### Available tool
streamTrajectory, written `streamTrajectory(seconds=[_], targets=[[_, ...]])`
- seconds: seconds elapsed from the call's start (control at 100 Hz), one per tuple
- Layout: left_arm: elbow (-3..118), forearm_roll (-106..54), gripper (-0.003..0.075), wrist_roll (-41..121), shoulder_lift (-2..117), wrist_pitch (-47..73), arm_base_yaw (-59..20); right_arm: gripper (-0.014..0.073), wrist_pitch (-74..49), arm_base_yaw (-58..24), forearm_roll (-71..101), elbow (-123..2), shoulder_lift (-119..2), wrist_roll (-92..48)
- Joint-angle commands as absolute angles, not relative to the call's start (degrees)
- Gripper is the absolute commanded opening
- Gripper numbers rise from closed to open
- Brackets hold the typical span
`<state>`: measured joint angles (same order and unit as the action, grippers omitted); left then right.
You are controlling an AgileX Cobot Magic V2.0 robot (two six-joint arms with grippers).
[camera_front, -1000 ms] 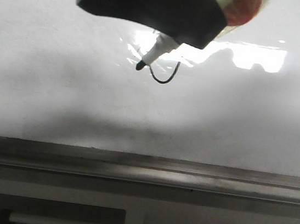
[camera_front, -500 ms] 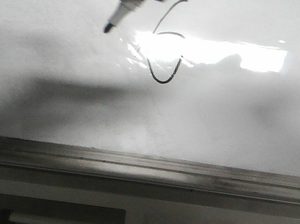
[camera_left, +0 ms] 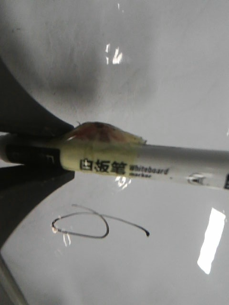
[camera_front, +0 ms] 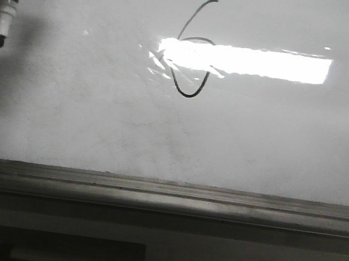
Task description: Write number 6 on whiteboard
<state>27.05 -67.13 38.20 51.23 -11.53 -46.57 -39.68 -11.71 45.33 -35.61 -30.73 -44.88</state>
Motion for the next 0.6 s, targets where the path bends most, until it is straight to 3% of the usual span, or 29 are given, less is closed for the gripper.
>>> streamTrajectory(seconds=[0.0, 0.27, 0.59], targets=[[30.4, -67.1, -0.002, 37.8, 53.9, -15.5, -46.4, 0.0518, -36.1, -11.3, 47.9, -36.8, -30.8, -44.6], [34.3, -65.4, -0.002, 37.9, 63.2, -14.5, -46.4, 0.0518, -36.1, -11.3, 47.9, -36.8, -30.8, -44.6], [34.3, -65.5, -0.0016, 37.9, 64.6, -14.8, -46.4, 0.0519, -36.1, -11.3, 47.9, -36.8, -30.8, -44.6]])
